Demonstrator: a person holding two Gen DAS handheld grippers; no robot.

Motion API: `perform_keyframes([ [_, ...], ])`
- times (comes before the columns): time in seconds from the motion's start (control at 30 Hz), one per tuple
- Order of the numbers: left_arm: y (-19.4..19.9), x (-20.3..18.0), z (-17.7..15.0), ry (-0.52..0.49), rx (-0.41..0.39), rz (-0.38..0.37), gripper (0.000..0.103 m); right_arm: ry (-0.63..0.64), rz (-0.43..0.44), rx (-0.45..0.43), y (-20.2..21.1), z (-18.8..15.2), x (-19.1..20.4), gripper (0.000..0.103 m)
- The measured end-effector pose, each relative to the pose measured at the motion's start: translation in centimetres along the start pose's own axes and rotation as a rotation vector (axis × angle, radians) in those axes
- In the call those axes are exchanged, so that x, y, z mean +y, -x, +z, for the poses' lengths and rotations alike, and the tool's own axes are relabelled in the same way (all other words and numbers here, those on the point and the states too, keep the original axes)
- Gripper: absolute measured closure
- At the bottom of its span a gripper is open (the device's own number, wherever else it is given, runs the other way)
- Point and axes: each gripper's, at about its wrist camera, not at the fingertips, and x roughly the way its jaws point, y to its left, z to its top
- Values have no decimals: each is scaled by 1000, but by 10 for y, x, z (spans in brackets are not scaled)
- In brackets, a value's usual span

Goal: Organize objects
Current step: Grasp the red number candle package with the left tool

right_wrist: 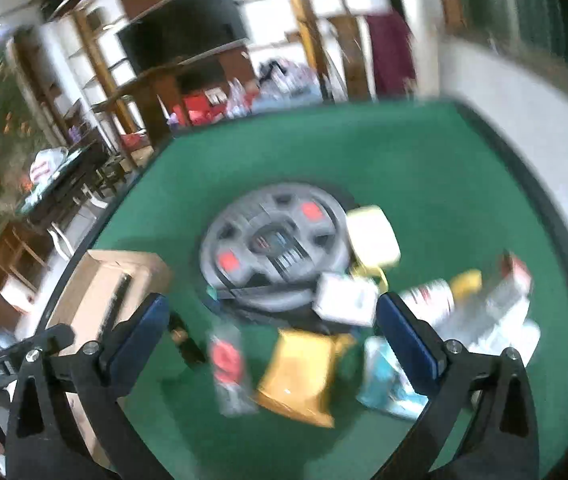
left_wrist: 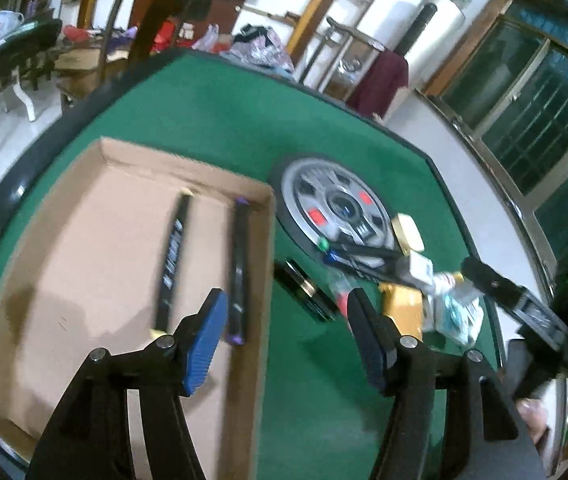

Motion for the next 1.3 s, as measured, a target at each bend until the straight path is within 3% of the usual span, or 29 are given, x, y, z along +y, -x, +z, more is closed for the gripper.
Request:
perform_keyframes([
  [0.23,-37,-49,-27,-94,98,20,47,-44,-135,-133,5,-27,-62,0],
  [0.37,-60,-77,-41,-156,137,36,47,-59,-132,-192,6,-33,-76,0],
  [0.57,-100,-97,-51,-224,184,91,47,-105,-81,-171,11,-31,-93,0],
  [0.73,-110,-104,-49,-278,136,140,47,-103,-67,-180,13,-31,-90,0],
  [0.8,-110,-104,-50,-297,116,155,58,-104,-60,-173,12,-32,-89,0],
  [0.83,-109,-104,-51,-311,109,168,73,-104,-61,-170,11,-31,-88,0],
  [0.87,-108,-104,-52,-322,106,171,80,-103,-61,-169,11,-31,-87,0],
  [1.13,-100,-103,-57,-322,116,148,80,-83,-54,-170,10,-32,-83,0],
  [1.2,-103,-105,-54,-305,113,150,77,-75,-55,-167,9,-34,-80,0],
  [1.3,-109,-109,-50,-299,99,157,63,-65,-60,-166,9,-35,-78,0],
])
